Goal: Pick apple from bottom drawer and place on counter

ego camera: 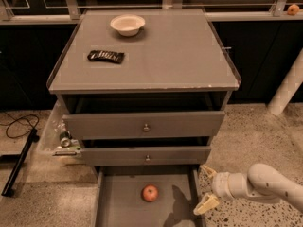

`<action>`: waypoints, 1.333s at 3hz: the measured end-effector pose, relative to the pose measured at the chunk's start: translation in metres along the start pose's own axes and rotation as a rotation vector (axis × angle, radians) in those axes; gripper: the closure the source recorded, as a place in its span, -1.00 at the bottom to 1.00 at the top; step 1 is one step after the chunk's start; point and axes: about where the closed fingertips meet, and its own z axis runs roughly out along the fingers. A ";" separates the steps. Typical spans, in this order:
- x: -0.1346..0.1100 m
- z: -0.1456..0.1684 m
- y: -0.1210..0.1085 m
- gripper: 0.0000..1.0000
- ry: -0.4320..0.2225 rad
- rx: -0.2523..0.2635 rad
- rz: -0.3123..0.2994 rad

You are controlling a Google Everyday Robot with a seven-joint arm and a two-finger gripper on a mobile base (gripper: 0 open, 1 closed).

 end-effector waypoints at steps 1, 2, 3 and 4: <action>0.007 0.021 -0.017 -1.00 -0.004 0.073 -0.079; 0.005 0.036 -0.028 -1.00 -0.022 0.130 -0.173; 0.005 0.036 -0.027 -1.00 -0.022 0.129 -0.172; 0.016 0.075 -0.012 -1.00 -0.007 0.075 -0.152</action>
Offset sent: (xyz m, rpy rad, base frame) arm 0.0500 0.0163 -0.0332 -0.0777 -0.3335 0.0316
